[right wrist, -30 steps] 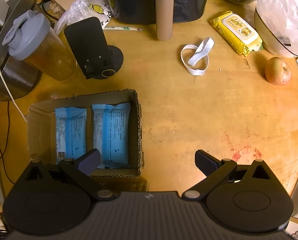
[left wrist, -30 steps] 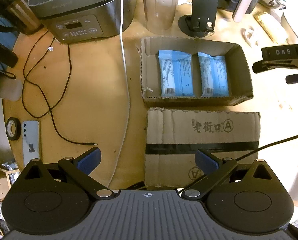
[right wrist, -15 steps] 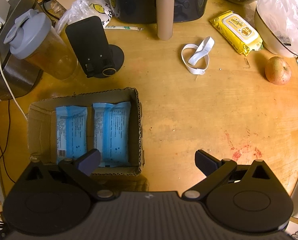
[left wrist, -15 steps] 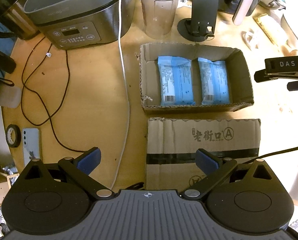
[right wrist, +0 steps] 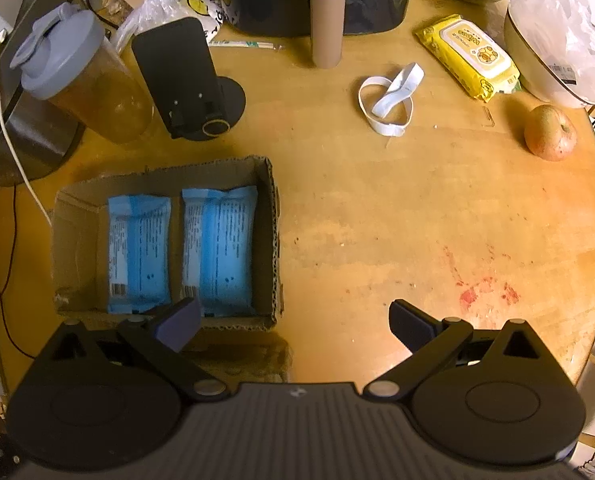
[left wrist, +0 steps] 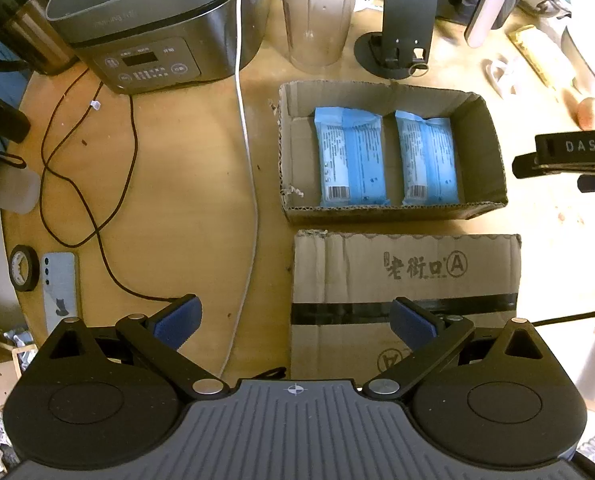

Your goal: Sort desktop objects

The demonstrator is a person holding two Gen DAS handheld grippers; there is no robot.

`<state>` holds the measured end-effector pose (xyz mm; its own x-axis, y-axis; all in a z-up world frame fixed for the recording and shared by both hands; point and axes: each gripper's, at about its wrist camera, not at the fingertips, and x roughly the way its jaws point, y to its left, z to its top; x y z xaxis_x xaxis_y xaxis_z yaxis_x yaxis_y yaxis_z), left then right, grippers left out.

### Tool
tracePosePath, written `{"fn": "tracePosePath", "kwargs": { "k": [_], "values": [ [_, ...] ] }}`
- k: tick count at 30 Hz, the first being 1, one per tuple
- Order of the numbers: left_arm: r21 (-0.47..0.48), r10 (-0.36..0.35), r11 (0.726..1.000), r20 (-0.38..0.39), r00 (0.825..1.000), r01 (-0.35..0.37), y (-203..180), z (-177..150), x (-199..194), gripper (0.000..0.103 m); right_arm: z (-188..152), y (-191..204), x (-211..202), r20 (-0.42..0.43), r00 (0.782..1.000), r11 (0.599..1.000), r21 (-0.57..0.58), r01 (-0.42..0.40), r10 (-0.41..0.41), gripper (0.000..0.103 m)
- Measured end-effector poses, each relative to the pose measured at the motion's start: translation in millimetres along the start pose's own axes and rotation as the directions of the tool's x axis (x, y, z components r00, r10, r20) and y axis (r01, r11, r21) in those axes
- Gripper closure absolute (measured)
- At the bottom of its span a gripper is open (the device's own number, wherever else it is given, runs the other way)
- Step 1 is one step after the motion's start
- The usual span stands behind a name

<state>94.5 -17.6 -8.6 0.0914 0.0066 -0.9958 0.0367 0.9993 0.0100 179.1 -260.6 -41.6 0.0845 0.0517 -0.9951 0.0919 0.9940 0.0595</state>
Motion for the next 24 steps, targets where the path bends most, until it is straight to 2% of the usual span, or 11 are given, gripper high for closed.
{"fn": "tracePosePath", "kwargs": {
  "k": [24],
  "values": [
    [-0.004,-0.014,1.000,-0.009,1.000,0.014,1,0,3,0.000,-42,5,-8,-0.042,0.999,1.000,-0.011,-0.011,0.011,0.000]
  ]
}}
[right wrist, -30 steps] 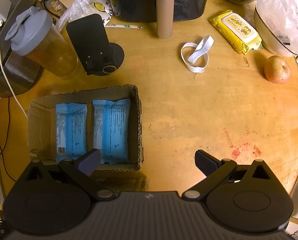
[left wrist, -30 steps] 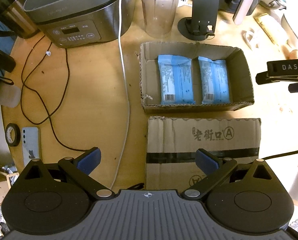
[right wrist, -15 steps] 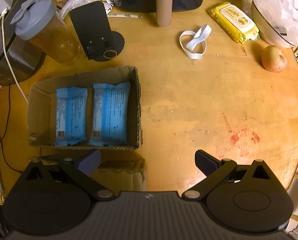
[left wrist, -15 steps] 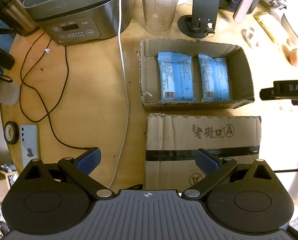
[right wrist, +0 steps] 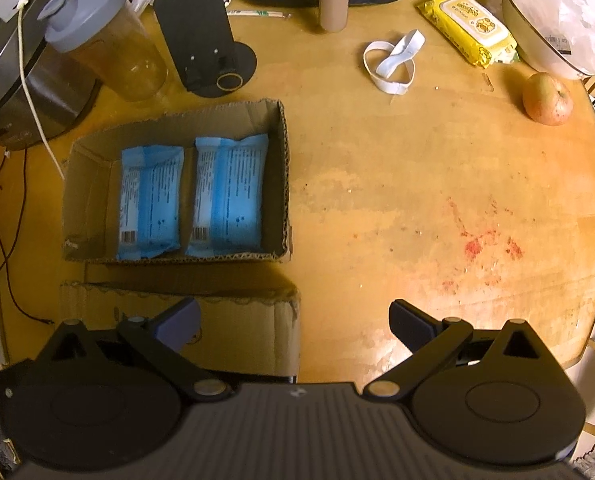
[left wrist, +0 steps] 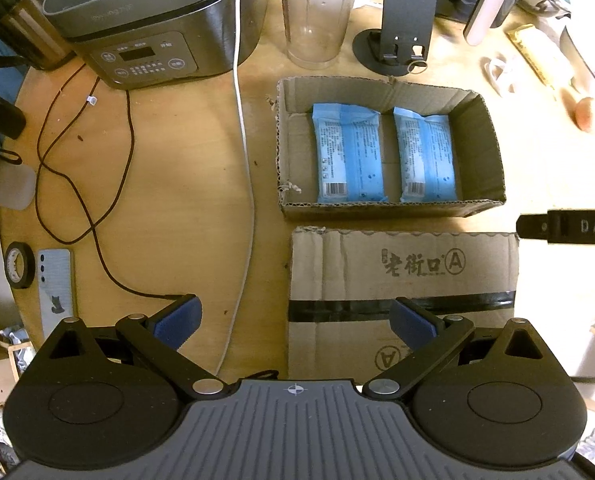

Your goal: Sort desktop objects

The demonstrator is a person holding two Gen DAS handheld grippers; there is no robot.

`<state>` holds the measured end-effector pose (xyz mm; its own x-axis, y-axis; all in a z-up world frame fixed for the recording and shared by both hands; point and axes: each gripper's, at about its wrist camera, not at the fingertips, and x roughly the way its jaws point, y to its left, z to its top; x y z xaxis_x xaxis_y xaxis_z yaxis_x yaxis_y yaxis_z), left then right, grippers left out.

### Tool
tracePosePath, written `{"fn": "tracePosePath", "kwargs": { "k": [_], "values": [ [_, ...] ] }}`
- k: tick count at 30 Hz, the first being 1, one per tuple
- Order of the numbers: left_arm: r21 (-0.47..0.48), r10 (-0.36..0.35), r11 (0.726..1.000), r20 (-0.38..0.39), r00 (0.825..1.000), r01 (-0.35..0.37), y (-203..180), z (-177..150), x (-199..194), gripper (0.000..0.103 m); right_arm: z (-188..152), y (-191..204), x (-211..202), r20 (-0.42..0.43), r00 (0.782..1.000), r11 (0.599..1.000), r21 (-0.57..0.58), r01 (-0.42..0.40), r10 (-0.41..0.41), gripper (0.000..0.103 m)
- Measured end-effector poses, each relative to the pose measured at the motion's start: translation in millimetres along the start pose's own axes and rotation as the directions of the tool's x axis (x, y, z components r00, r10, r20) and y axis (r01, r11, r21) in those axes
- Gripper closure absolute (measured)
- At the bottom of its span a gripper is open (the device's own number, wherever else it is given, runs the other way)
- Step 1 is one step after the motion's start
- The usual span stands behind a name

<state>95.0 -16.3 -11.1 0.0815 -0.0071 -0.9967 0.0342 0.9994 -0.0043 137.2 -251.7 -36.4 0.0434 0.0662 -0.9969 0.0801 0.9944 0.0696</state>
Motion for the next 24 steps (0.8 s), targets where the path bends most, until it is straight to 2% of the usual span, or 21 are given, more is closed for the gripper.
{"fn": "tracePosePath", "kwargs": {
  "k": [24],
  "values": [
    [0.000,-0.001,1.000,-0.003,1.000,0.001,-1,-1,1,0.000,-38,0,1,-0.042,0.999,1.000,0.010,-0.011,0.011,0.000]
  ]
}}
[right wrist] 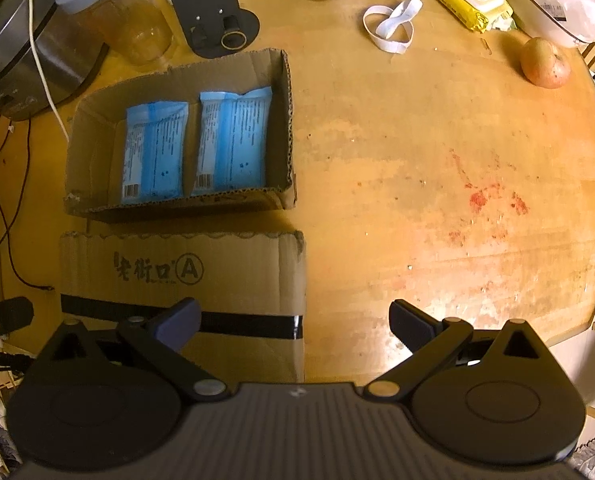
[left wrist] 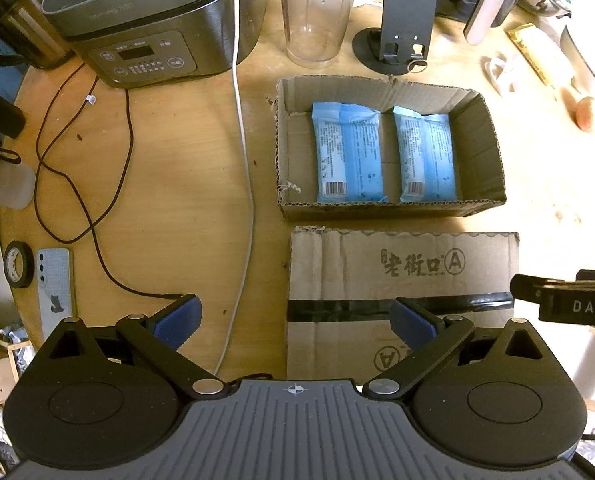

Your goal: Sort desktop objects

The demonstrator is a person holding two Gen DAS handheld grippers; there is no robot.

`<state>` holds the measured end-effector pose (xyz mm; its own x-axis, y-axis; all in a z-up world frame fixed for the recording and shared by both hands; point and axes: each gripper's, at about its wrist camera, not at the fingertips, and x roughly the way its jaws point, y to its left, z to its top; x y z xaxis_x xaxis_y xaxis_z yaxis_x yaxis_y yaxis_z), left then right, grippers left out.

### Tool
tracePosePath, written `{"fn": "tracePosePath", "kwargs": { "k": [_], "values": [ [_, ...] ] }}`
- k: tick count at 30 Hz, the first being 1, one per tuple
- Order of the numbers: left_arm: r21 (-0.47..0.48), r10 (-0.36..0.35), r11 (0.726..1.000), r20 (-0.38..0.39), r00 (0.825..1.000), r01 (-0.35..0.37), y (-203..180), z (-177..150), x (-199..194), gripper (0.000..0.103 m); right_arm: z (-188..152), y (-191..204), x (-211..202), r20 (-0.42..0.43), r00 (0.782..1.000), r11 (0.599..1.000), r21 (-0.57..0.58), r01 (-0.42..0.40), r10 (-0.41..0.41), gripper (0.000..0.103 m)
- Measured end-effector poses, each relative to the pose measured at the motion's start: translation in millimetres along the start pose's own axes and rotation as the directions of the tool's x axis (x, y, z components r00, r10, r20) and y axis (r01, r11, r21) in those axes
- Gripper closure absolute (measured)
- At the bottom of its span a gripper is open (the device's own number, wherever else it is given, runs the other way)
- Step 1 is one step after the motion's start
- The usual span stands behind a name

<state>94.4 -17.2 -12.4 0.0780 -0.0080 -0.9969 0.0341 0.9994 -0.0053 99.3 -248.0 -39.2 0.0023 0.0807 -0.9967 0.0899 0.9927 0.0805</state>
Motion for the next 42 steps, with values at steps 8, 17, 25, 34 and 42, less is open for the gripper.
{"fn": "tracePosePath", "kwargs": {
  "k": [8,17,25,34,42],
  "values": [
    [-0.002,0.006,1.000,-0.003,1.000,-0.006,0,-3,1,0.000,-12,1,3,-0.020,1.000,1.000,-0.002,-0.010,0.010,0.000],
    [-0.007,0.006,1.000,-0.005,1.000,-0.006,0,-6,1,0.000,-16,6,2,-0.022,1.000,1.000,-0.012,-0.014,0.014,0.000],
    [-0.012,0.007,1.000,-0.006,1.000,-0.008,2,-7,1,0.000,-18,7,2,-0.020,1.000,1.000,-0.015,-0.015,0.015,0.000],
    [-0.009,0.005,1.000,-0.006,1.000,-0.005,2,-7,1,0.000,-18,8,2,-0.019,1.000,1.000,-0.014,-0.015,0.015,0.000],
    [-0.007,0.004,1.000,-0.008,1.000,-0.004,1,-6,2,0.000,-17,9,1,-0.020,1.000,1.000,-0.015,-0.018,0.017,0.000]
  ]
}}
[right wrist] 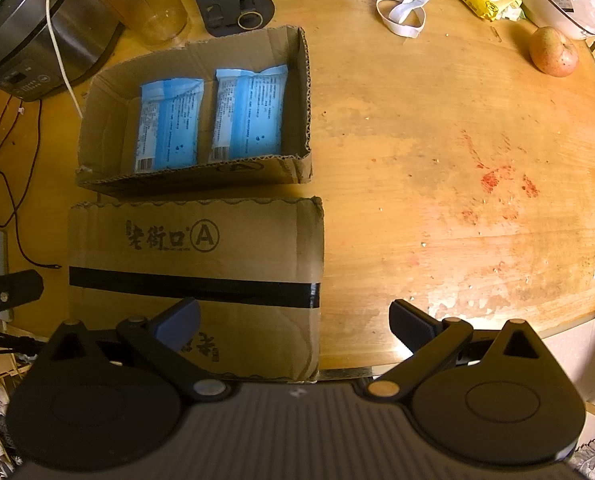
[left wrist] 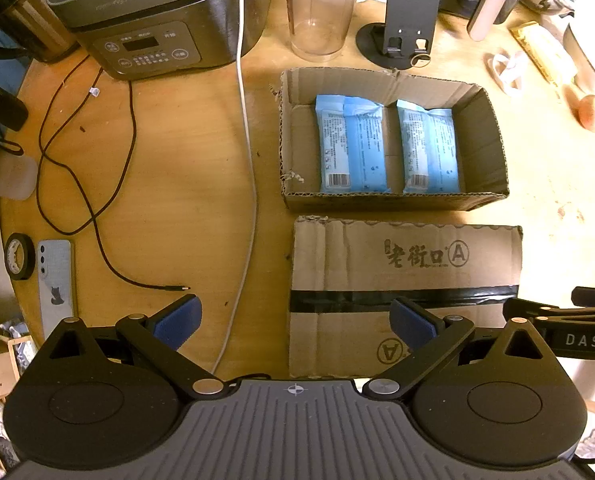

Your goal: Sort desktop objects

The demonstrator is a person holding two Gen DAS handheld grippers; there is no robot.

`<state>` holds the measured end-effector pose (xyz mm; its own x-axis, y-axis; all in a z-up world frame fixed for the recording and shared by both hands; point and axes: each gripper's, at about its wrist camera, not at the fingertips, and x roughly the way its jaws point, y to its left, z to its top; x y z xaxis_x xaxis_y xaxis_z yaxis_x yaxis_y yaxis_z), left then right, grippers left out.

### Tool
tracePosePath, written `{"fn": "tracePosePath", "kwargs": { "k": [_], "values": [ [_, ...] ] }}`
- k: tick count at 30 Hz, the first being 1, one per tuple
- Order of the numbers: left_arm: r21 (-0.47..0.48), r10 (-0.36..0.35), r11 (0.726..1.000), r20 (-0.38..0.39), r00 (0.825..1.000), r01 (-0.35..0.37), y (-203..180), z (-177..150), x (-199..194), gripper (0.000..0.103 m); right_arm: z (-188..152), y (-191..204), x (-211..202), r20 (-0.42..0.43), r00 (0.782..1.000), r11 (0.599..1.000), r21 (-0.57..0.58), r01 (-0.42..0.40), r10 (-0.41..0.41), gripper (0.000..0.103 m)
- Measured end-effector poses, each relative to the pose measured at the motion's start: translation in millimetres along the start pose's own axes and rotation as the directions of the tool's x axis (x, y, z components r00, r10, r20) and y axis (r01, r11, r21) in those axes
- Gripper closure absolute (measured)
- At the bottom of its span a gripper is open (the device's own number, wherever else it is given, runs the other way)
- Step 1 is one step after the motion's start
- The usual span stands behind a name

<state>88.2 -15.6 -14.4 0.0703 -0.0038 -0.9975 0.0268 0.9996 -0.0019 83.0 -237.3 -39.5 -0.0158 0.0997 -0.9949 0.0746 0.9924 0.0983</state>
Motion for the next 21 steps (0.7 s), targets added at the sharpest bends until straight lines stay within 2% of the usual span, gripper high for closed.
{"fn": "tracePosePath", "kwargs": {
  "k": [10,21],
  "values": [
    [0.007,-0.009,1.000,0.006,1.000,0.009,-1,-4,2,0.000,-3,-1,0,0.011,1.000,1.000,0.002,-0.001,0.001,0.000],
    [0.015,-0.071,0.997,0.024,0.997,0.071,2,-20,22,0.000,-12,-11,10,0.037,0.998,0.999,0.003,-0.053,0.053,0.000]
  ]
}}
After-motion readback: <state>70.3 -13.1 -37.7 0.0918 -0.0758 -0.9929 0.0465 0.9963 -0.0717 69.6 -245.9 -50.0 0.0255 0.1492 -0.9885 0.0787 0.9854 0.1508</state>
